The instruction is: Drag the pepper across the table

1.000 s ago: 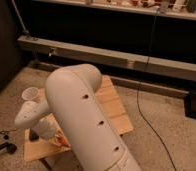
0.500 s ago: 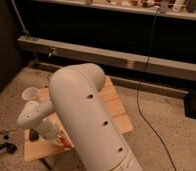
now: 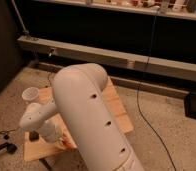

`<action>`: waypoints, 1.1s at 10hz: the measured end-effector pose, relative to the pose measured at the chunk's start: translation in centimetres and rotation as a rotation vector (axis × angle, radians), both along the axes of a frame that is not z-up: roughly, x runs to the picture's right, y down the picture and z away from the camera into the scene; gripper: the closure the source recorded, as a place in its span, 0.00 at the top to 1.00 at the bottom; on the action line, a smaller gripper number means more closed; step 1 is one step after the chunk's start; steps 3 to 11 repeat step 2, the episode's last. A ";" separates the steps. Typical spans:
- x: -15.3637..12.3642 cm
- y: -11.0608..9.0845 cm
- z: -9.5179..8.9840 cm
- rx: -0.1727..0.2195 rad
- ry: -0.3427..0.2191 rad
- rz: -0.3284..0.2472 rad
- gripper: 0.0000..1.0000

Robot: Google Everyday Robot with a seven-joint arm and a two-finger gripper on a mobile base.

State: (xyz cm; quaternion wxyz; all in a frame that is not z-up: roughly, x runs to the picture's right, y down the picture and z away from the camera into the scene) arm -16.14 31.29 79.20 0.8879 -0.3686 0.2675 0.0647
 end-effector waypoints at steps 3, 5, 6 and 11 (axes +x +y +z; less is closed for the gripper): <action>2.3 0.5 -0.4 -0.018 0.035 -0.024 0.14; 2.3 0.5 -0.4 -0.018 0.035 -0.024 0.14; 2.3 0.5 -0.4 -0.018 0.035 -0.024 0.14; 2.3 0.5 -0.4 -0.018 0.035 -0.024 0.14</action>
